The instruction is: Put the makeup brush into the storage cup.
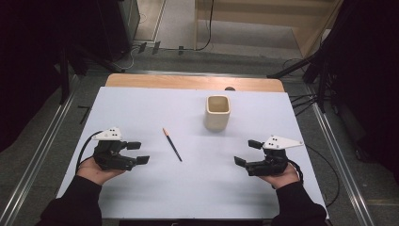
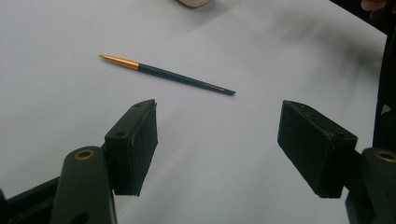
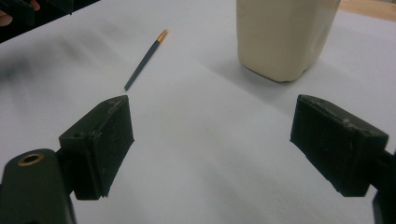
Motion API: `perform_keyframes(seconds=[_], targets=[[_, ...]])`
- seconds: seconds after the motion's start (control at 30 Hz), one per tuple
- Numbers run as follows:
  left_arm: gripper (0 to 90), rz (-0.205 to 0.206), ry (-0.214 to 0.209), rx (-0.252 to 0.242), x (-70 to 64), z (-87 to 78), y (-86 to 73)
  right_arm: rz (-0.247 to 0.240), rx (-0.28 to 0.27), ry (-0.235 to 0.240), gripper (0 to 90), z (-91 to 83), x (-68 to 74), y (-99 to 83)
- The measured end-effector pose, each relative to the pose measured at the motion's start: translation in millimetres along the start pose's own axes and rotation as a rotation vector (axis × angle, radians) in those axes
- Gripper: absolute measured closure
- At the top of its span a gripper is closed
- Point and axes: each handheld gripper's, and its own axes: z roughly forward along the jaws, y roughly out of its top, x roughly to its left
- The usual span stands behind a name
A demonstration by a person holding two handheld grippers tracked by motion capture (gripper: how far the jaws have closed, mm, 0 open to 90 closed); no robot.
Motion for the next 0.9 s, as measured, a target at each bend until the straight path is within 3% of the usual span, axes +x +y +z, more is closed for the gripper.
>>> perform_keyframes(seconds=[0.3, 0.33, 0.37, 0.4, 0.5, 0.9], targets=[[29.1, 0.028, 0.021, 0.046, -0.6, 4.7, -1.4, -0.017, 0.034, -0.018, 14.6, 0.9, 1.1, -0.9], [29.2, 0.049, 0.051, 0.076, -1.5, 6.3, -2.5, -0.02, 0.07, -0.03, 15.0, 2.4, 0.3, -2.0], [29.2, 0.049, 0.051, 0.076, -1.5, 6.3, -2.5, -0.02, 0.07, -0.03, 15.0, 2.4, 0.3, -2.0], [29.2, 0.065, 0.061, 0.097, -1.8, 7.8, -3.0, -0.039, 0.116, -0.043, 15.5, 4.5, -0.3, -3.8], [29.1, 0.063, 0.058, 0.099, -2.2, 9.0, -2.9, -0.049, 0.137, -0.039, 15.5, 6.8, -1.1, -4.9], [27.8, 0.071, 0.07, 0.136, -2.7, 11.4, -3.1, -0.056, 0.149, -0.039, 15.6, 6.8, -2.5, -5.5]])
